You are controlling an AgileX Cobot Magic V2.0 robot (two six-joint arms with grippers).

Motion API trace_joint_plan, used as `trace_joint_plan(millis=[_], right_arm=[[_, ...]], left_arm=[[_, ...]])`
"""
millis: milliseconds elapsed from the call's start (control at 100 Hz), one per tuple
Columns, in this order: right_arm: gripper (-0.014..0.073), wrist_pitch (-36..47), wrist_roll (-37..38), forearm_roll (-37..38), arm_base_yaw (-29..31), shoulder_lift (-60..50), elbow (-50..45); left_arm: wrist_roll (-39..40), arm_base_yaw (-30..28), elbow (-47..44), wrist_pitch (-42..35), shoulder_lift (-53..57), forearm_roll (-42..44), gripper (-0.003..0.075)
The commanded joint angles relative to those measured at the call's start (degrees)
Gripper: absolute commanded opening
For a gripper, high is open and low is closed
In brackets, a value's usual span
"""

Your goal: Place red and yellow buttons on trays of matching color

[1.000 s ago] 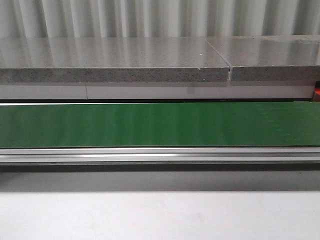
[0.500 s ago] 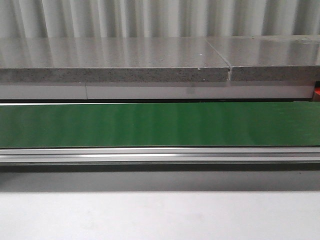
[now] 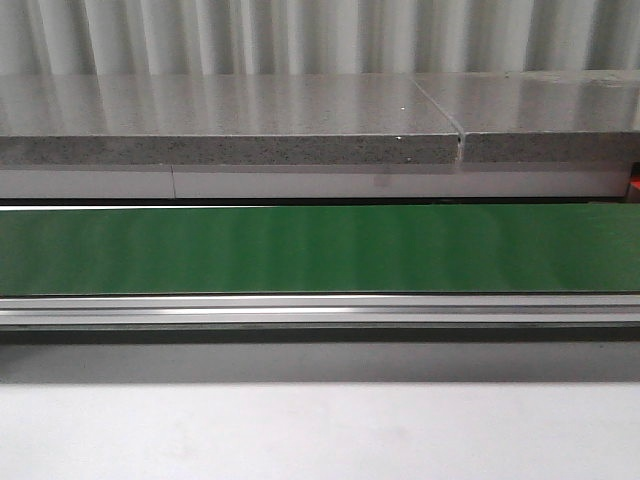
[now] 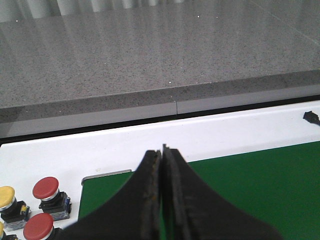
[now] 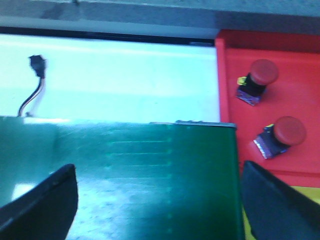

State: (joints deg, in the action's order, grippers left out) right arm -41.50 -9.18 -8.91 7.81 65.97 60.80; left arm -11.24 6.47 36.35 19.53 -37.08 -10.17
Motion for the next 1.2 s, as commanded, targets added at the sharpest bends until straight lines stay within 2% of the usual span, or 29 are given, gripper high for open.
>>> trace_joint_plan(millis=[0,280,580,700,890,1010,1190], right_arm=[[0.0646,4.1,-0.6,-0.3,-2.4,-5.0,-2.3],[0.0645,4.5,-0.6,-0.3,-3.1,-15.7,-13.9],[0.0625,2.0,-0.6,-0.3,-3.1,-24.7,-17.4],[0.0497,0.4,-0.6,0.4,-3.1,-26.1,-17.8],[0.0118,-0.2,-0.6,0.4,-3.1,-26.1,-17.8],[-0.0074,0.0,-0.6,0.4,-3.1,-26.1,-17.8],[-0.0068,0.0,-0.6,0.4,-3.1,-26.1,-17.8]], left_arm=[[0.1,0.5,1.6,-4.2,-0.1,-0.6,-0.002],[0.1,0.5,1.6,-4.2,-0.1,-0.6,-0.002],[0.1,0.5,1.6,-4.2,-0.1,-0.6,-0.002],[0.1,0.5,1.6,-4.2,-0.1,-0.6,-0.002],[0.1,0.5,1.6,-4.2,-0.1,-0.6,-0.002],[0.1,0.5,1.6,-4.2,-0.1,-0.6,-0.002],[0.1,0.5,1.6,-4.2,-0.1,-0.6,-0.002]])
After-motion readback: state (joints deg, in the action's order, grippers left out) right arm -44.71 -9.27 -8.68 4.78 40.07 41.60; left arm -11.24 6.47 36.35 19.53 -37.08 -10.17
